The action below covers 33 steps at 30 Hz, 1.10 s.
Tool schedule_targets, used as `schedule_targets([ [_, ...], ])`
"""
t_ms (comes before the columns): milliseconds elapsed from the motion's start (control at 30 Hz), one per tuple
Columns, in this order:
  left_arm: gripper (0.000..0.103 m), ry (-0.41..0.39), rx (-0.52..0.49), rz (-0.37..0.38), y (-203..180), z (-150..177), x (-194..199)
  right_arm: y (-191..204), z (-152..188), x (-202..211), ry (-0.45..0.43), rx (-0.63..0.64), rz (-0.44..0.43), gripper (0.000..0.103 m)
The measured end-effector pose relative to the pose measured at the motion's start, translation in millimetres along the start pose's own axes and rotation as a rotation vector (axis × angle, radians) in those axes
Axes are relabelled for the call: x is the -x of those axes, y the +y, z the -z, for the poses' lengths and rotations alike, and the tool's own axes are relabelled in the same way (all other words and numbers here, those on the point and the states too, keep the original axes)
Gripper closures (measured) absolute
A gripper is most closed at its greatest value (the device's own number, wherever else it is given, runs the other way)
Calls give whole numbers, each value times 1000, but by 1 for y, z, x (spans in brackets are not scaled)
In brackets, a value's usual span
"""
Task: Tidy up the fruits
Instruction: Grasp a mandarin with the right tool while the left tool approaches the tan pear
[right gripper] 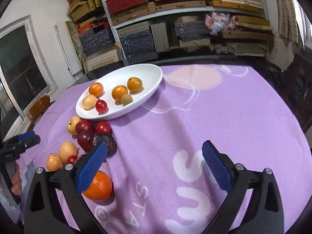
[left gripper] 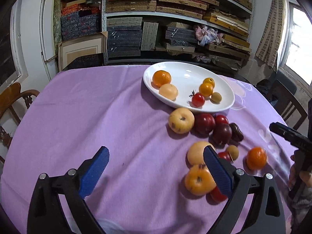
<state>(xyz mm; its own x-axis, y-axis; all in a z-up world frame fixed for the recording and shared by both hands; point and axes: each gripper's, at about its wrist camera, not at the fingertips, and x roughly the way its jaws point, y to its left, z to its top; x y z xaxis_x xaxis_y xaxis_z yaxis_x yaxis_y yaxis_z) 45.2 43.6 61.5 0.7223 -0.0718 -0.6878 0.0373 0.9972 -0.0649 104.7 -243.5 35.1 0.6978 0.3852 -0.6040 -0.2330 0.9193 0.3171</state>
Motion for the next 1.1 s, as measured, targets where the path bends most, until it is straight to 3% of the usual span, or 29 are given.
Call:
schedule_targets([
  [300, 5, 8, -136, -38, -44, 21, -16, 12, 7, 12, -49, 90, 48, 7],
  [433, 3, 8, -210, -102, -51, 28, -27, 22, 8, 10, -35, 136, 49, 7],
  [733, 3, 80, -100, -219, 4, 26, -40, 30, 12, 8, -2, 162, 20, 6],
  [900, 3, 130, 21, -184, 34, 24, -44, 65, 31, 1, 61, 346, 27, 7],
  [1100, 3, 145, -63, -193, 20, 25, -48, 81, 44, -7, 115, 417, 28, 7],
])
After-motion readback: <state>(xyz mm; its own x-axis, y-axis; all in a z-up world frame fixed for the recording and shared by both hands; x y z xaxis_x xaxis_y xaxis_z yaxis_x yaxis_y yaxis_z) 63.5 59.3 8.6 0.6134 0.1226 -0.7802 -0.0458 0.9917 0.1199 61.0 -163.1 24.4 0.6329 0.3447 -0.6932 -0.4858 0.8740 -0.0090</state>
